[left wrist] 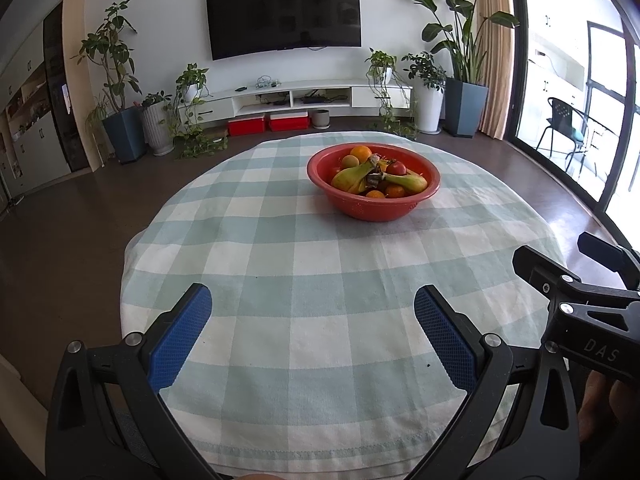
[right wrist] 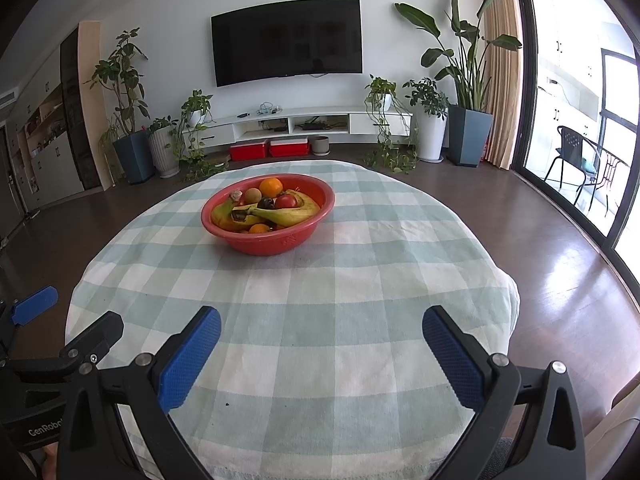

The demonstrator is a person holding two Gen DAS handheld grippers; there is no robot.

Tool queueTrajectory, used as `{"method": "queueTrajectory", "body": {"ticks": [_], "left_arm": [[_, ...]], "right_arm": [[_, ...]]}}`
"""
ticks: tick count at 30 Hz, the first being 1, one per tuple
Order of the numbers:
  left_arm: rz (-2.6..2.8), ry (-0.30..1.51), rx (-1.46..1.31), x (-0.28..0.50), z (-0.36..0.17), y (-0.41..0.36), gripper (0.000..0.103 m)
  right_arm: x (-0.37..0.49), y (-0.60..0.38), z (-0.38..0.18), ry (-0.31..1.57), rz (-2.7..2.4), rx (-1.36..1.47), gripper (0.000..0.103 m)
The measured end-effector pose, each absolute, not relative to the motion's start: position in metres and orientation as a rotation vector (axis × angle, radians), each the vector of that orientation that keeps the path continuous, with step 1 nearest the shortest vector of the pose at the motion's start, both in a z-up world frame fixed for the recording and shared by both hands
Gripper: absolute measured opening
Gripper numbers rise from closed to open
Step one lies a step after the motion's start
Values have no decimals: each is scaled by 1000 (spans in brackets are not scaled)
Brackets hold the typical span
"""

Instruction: Organize fruits

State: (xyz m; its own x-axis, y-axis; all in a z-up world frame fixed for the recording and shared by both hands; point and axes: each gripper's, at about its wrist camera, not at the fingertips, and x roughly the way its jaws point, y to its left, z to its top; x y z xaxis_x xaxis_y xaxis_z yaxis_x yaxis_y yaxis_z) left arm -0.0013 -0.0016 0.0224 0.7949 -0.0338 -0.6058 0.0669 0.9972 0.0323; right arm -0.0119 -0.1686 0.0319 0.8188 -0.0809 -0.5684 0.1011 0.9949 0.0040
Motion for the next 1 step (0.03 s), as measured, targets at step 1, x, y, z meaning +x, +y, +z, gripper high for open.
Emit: {"method": "queueTrajectory", "body": {"ticks": [1], "left_arm": [[-55,650,52,-2,22,1,103]], "right_arm": [[-13,-168,31,605,-97,36,103]]}}
